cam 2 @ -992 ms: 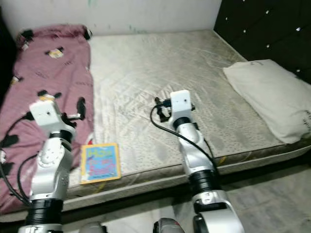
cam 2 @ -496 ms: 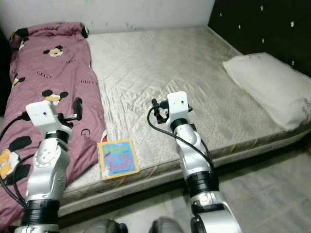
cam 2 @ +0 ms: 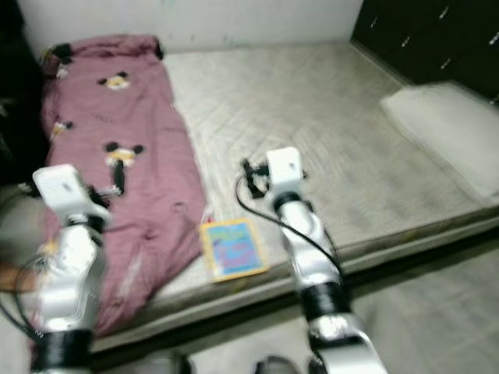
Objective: Clean up the room
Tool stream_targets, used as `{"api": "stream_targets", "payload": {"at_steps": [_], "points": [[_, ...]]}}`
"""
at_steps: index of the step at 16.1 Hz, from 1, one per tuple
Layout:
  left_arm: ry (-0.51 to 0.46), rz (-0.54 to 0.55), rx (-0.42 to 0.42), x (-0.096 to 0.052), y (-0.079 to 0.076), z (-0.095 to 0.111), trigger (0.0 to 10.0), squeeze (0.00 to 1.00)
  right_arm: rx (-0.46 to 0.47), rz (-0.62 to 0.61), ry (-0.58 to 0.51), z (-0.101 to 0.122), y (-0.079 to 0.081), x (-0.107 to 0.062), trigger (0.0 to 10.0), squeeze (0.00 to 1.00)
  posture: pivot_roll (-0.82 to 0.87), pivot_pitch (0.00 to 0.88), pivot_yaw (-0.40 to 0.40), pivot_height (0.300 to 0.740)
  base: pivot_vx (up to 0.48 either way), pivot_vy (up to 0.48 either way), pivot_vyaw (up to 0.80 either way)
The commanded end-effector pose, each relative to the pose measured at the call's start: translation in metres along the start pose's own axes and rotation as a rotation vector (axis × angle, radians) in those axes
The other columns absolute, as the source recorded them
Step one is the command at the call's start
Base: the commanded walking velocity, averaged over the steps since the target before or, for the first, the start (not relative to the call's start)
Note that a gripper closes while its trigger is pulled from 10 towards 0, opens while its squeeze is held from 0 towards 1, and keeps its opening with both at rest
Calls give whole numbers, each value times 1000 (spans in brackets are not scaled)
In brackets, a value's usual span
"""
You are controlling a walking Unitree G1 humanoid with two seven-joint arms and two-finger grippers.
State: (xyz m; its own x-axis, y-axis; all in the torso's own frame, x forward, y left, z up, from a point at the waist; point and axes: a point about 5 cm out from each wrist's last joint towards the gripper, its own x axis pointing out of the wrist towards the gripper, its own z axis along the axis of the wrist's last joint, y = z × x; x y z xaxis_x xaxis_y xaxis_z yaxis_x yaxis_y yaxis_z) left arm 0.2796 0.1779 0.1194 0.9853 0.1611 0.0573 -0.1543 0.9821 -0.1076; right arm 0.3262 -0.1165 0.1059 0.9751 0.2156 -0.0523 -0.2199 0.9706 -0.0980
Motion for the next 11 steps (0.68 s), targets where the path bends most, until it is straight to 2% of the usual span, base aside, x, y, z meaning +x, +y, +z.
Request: {"api": "stream_targets", "payload": {"at_steps": [1,4,7,11], "points": [[1,-39,-3,-1,-6,2,10000,0,-26,-4,17,-2,-5,-1,10000,0,-61,0,-35,740,0,0,0],[-6,-43,-29,-3,-8,3,10000,0,-48,36,22,-3,-2,-4,10000,0,-60,0,-40,740,0,0,138],[16,-59,-37,-9,-11,-1,10000,0,-33,14,36,-6,-2,-8,10000,0,-87,0,-23,740,266,0,0],[24,-83,-42,-9,-16,-1,10000,0,-40,7,44,-8,-3,-11,10000,0,-82,0,-36,740,302,0,0]]}}
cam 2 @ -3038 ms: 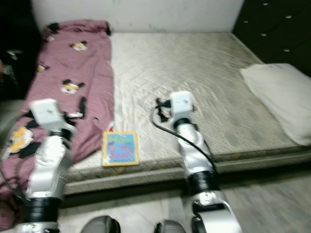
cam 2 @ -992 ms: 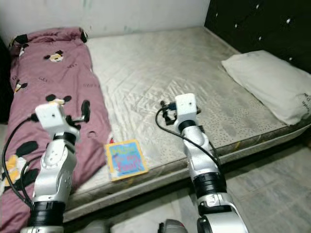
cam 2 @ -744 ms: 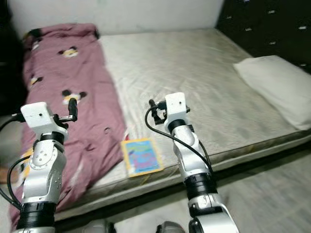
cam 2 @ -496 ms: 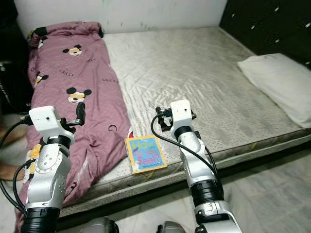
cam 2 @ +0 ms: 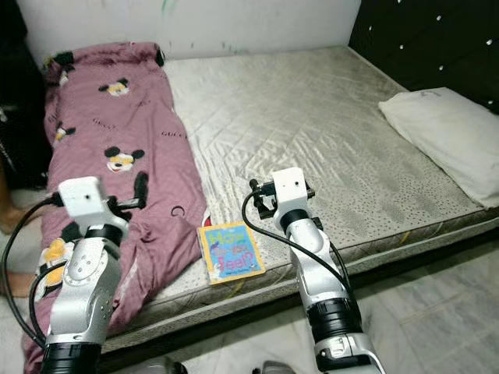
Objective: Clean up the room
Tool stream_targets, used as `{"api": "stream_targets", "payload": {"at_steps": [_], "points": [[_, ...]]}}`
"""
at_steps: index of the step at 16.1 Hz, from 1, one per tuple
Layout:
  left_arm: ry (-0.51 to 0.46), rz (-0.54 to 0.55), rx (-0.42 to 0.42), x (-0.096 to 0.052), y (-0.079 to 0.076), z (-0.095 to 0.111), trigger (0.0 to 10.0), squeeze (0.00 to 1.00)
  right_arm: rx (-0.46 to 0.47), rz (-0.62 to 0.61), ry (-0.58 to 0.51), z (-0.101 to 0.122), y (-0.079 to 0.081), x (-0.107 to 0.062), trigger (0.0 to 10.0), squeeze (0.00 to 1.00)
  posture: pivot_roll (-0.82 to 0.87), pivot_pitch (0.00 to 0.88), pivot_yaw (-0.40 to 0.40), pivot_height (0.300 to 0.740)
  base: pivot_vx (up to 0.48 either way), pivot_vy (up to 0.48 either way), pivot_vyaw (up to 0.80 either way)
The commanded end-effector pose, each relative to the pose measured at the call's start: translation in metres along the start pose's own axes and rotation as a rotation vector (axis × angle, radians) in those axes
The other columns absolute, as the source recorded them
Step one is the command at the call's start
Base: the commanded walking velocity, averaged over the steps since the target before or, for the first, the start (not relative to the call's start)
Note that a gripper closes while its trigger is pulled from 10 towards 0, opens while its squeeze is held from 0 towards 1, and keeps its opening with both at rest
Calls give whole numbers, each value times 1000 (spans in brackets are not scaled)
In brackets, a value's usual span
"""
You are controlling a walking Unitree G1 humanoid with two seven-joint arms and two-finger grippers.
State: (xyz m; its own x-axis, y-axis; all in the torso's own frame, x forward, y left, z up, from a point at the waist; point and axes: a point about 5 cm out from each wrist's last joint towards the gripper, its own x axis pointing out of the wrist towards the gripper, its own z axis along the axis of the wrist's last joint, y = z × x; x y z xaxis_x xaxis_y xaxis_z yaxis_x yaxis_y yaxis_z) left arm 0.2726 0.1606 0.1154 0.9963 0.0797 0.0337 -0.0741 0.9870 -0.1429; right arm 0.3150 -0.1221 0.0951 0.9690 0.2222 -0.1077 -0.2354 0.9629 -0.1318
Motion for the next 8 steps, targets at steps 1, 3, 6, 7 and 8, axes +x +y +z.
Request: {"api": "stream_targets", "payload": {"at_steps": [1,3,6,7,8], "points": [[-9,6,-6,-1,1,4,10000,0,-9,5,-15,6,0,0,10000,0,-80,0,-42,740,311,0,0],[12,24,-3,-3,0,1,10000,0,-14,10,-5,3,-1,0,10000,0,-62,0,-51,740,0,0,0],[17,24,-3,-7,3,-1,10000,0,-29,22,-16,6,3,1,10000,0,-63,0,-50,740,0,0,0],[17,25,-1,-6,3,0,10000,0,-42,19,-21,7,3,1,10000,0,-63,0,-50,740,0,0,0],[14,23,1,-5,3,1,10000,0,-46,14,-21,7,1,0,10000,0,-62,0,-50,740,0,0,0]]}}
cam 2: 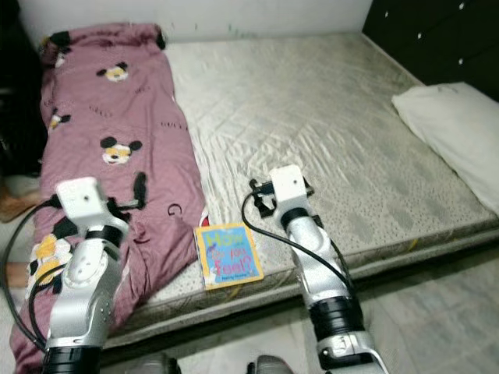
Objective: Clean up the room
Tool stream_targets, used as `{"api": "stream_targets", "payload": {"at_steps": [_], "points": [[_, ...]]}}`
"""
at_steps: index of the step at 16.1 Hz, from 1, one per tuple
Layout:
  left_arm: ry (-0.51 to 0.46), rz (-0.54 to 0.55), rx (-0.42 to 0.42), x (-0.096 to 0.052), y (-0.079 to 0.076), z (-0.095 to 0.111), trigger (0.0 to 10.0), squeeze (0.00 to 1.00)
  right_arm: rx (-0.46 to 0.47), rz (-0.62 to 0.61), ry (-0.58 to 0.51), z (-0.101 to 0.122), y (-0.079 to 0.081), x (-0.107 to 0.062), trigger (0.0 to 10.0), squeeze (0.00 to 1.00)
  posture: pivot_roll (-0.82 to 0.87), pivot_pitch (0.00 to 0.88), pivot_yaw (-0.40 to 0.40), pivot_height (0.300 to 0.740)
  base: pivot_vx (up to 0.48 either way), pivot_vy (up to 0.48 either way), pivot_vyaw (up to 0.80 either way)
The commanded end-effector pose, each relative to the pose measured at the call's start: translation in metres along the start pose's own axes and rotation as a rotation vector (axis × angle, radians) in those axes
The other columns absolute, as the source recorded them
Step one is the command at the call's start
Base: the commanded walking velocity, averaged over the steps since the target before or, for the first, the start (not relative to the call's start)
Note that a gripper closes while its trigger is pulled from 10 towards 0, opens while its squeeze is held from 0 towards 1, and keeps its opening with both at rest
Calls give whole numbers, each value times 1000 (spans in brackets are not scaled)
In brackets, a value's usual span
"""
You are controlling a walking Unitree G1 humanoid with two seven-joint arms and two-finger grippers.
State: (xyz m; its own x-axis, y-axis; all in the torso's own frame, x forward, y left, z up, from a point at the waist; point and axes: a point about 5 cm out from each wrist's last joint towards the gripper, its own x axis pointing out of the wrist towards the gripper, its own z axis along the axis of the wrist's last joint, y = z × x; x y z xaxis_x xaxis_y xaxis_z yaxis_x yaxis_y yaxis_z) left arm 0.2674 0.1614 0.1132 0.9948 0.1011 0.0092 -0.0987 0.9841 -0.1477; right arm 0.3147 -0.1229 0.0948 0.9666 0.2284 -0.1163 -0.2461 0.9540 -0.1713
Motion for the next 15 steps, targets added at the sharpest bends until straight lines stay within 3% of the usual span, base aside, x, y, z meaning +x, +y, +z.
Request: {"api": "stream_targets", "payload": {"at_steps": [1,3,8,15], "points": [[-5,-1,3,0,1,4,10000,0,-5,-3,-25,6,-1,0,10000,0,-60,0,-49,740,0,0,431],[4,6,16,0,1,2,10000,0,-2,-10,-16,4,-2,0,10000,0,-56,0,-49,740,0,0,531],[24,47,25,0,8,1,10000,0,45,-17,4,3,1,5,10000,0,-34,0,-58,740,0,0,0],[32,49,27,-1,8,1,10000,0,46,-27,26,0,0,5,10000,0,-36,0,-56,740,0,0,-762]]}}
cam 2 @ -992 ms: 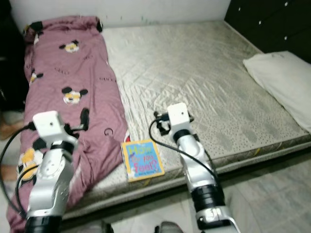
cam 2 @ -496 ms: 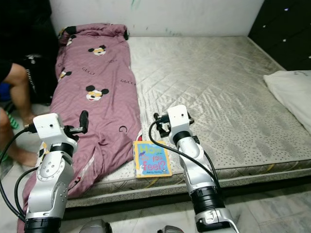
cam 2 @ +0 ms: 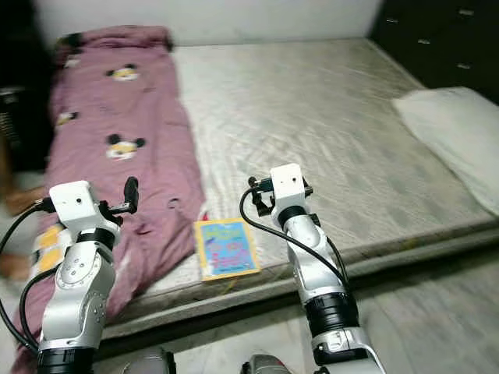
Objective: Clean up the room
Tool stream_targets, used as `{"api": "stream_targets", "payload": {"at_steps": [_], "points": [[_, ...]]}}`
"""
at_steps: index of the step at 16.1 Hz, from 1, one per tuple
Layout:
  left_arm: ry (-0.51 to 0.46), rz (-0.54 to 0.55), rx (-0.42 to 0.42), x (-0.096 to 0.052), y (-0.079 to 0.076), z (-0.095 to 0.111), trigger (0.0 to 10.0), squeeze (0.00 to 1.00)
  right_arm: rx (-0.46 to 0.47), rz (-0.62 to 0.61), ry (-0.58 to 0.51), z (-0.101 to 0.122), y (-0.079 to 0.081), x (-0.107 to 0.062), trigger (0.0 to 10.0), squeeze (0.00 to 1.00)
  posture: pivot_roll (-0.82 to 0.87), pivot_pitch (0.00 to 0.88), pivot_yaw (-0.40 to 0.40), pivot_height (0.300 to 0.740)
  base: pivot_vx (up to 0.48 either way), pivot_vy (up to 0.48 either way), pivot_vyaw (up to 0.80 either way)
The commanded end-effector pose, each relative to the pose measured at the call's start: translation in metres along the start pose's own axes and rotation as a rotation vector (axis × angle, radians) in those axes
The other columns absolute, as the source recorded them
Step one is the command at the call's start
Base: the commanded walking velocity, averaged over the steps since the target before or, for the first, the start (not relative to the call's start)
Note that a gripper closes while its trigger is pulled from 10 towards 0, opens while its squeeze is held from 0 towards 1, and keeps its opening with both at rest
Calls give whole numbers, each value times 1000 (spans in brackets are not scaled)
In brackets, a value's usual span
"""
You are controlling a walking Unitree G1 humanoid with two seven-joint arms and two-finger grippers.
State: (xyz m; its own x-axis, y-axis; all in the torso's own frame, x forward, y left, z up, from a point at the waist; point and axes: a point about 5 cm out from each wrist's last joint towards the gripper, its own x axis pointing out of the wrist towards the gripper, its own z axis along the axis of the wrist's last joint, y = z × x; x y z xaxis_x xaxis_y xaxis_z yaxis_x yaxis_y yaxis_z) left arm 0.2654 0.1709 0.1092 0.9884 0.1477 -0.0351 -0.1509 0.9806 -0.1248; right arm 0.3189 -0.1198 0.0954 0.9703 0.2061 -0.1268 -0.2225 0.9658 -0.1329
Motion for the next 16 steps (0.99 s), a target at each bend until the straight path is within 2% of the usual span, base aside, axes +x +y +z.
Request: {"api": "stream_targets", "payload": {"at_steps": [1,7,16], "points": [[-4,1,6,1,-2,3,10000,0,4,-9,15,-2,-3,0,10000,0,-36,0,-57,740,0,0,-800],[3,57,4,0,3,2,10000,0,13,-17,26,-3,-5,0,10000,0,-36,0,-59,740,0,0,-707],[18,54,-21,-2,4,1,10000,0,10,11,26,-4,-3,-1,10000,0,-36,0,-63,740,0,0,0]]}}
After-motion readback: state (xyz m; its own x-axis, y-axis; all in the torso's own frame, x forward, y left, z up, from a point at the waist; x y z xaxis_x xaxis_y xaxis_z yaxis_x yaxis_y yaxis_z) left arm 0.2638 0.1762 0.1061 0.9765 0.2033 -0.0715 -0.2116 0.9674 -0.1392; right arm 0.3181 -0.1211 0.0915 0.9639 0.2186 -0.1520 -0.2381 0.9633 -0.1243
